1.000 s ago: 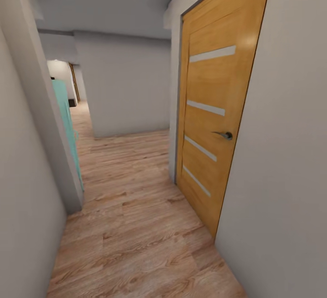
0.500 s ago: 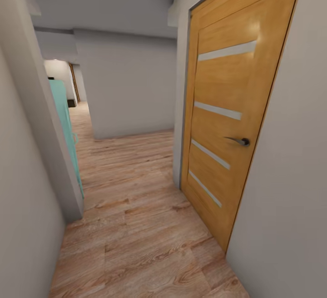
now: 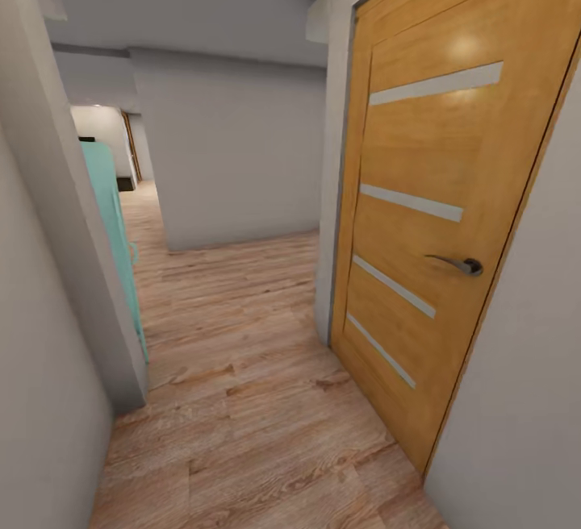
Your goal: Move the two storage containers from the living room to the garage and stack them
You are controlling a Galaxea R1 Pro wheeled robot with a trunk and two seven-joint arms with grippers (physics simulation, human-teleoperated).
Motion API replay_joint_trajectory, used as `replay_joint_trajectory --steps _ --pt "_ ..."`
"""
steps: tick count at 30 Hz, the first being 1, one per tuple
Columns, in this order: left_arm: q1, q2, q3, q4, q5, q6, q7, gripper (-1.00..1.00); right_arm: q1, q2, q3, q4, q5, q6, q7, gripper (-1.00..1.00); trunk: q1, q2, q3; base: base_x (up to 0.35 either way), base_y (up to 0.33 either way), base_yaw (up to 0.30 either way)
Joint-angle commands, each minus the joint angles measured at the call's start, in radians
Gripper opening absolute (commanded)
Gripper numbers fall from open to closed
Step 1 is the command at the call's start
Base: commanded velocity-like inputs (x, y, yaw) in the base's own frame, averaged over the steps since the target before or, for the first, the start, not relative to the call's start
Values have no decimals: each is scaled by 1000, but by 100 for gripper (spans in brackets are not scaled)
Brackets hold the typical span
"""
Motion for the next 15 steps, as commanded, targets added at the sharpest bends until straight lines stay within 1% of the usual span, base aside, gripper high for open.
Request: replay_joint_trajectory --steps 1,15 --pt "-2 -1 -9 2 9 1 2 100 -1 -1 -6 4 1 -6 2 100 1 -1 -1 304 155 0" --pt "-1 -1 -9 2 9 1 2 100 -1 -1 -6 4 1 -4 2 100 1 -1 -1 304 154 0"
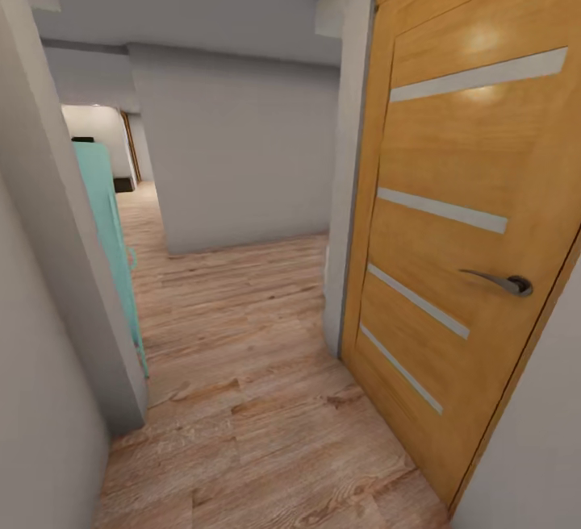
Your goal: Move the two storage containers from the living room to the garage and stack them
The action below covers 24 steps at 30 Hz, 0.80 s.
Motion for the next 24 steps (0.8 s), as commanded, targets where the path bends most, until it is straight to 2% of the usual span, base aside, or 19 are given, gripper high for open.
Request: replay_joint_trajectory --steps 1,24 --pt "-1 -1 -9 2 9 1 2 100 -2 -1 -6 4 1 -6 2 100 1 -1 -1 304 154 0" --pt "-1 -1 -9 2 8 0 2 100 -1 -6 -5 4 -1 -4 3 100 1 -1 -1 305 142 0"
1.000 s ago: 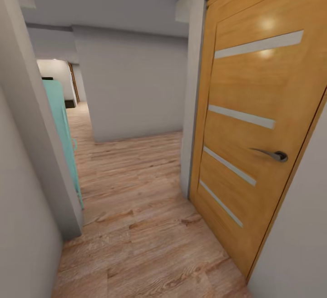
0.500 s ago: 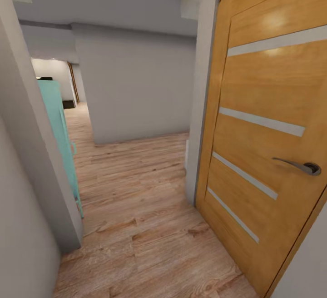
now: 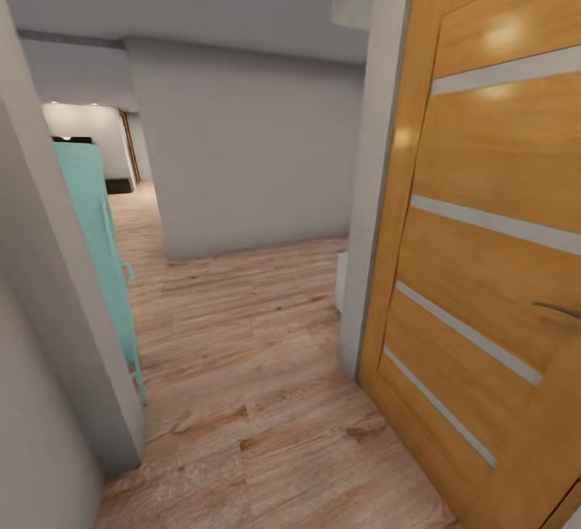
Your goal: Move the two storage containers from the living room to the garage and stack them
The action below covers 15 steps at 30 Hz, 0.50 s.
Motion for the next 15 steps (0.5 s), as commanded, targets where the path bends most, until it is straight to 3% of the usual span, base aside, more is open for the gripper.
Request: replay_joint_trajectory --steps 1,15 --pt "-1 -1 -9 2 9 1 2 100 -1 -1 -6 4 0 -6 2 100 1 -1 -1 309 125 0" --pt "-1 0 -10 2 9 2 2 100 -1 3 -7 3 0 -8 2 100 1 -1 -1 325 95 0"
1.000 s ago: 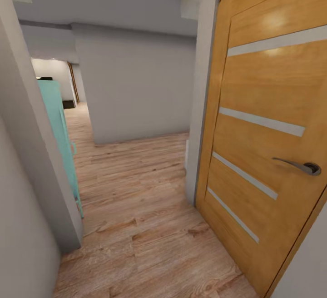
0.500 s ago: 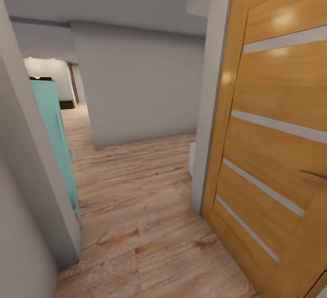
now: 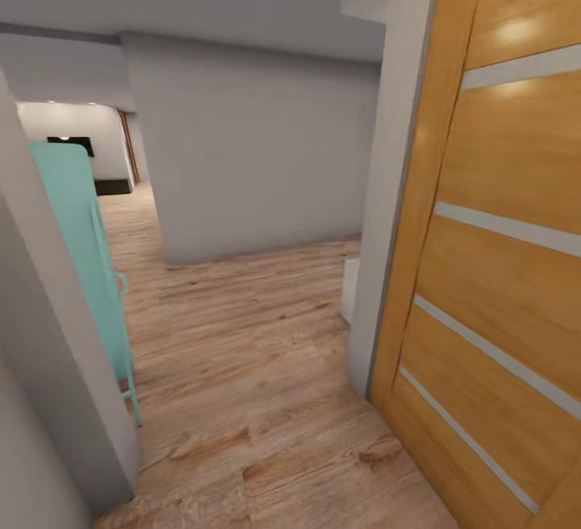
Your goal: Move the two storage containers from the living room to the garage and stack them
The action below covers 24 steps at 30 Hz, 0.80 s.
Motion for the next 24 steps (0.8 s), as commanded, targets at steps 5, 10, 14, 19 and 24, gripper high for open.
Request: replay_joint_trajectory --steps 5,10,14,19,24 --pt "-1 -1 -9 2 9 1 2 100 -2 -1 -6 4 2 -6 2 100 1 -1 -1 331 81 0" --pt "-1 -1 -9 1 9 1 2 100 -1 -1 -6 4 3 -5 2 100 1 -1 -1 331 80 0" --pt "-1 -1 -9 1 9 0 2 100 -1 -1 -6 4 3 -5 2 100 1 -1 -1 331 80 0" --pt "-2 -1 -9 2 9 0 2 100 -1 -1 -6 4 3 -5 2 100 1 -1 -1 331 80 0" --pt "-1 -1 -9 2 9 0 2 100 -2 -1 -6 4 3 -5 2 100 1 -1 -1 331 80 0"
